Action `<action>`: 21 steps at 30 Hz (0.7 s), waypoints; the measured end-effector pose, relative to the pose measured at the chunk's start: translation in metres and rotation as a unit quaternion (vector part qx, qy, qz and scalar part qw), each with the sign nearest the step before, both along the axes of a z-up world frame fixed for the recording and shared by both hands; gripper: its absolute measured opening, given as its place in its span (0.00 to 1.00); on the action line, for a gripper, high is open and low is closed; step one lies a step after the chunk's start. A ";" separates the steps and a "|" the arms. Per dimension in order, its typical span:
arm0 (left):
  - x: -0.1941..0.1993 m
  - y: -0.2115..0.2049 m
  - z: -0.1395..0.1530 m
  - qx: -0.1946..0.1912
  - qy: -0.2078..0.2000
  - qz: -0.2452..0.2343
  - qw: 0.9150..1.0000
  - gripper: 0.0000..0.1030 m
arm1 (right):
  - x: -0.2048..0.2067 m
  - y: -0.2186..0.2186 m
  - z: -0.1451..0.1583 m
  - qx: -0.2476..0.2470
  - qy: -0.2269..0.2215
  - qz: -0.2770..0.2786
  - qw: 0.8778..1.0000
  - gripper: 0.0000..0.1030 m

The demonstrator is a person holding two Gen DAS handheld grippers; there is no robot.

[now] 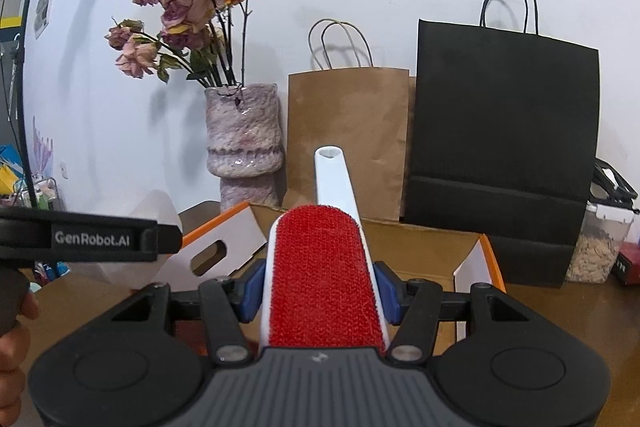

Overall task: Organize rigid objects
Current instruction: 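Carry the white box and lint brush over the red cardboard box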

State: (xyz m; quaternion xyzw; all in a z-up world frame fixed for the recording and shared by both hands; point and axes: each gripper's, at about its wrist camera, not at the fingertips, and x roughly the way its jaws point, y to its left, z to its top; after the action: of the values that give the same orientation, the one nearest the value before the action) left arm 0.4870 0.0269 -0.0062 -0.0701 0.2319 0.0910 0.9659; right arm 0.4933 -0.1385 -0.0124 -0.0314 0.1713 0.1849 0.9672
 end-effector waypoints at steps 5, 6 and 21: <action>0.025 0.001 -0.005 0.007 0.004 0.004 1.000 0.81 | 0.023 0.000 0.000 -0.009 0.006 -0.002 1.000 0.54; 0.030 0.000 -0.006 0.009 0.005 0.004 1.000 0.81 | 0.027 0.000 -0.001 -0.011 0.007 -0.003 1.000 0.54; 0.086 0.000 -0.030 0.038 0.042 0.006 0.998 1.00 | 0.081 -0.002 -0.023 -0.061 0.037 -0.028 0.997 0.59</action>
State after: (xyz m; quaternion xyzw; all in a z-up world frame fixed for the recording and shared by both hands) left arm 0.5727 0.0265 -0.0363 -0.0311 0.2683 0.1087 0.9567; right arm 0.5744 -0.1410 -0.0353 -0.0790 0.2190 0.1484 0.9611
